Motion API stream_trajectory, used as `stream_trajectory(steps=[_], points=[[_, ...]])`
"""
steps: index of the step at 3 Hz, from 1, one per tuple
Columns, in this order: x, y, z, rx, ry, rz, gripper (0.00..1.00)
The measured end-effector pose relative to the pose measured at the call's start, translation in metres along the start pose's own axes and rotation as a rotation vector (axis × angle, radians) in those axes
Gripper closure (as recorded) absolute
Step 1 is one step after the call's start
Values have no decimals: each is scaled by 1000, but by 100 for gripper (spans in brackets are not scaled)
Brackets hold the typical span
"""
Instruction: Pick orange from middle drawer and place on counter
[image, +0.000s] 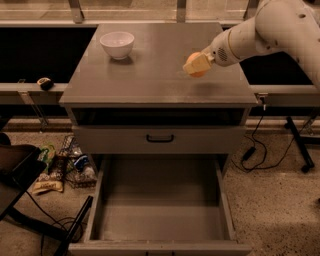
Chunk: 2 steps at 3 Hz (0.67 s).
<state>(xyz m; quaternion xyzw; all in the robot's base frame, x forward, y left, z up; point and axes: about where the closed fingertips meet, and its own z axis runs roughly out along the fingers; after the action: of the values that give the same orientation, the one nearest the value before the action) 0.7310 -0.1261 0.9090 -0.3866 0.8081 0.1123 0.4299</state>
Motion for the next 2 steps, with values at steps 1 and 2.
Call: stream_trajectory(steps=[1,2], points=[[17,-10,36,-37,-31,69,100],[31,-7,59,-82,-36,121,100]])
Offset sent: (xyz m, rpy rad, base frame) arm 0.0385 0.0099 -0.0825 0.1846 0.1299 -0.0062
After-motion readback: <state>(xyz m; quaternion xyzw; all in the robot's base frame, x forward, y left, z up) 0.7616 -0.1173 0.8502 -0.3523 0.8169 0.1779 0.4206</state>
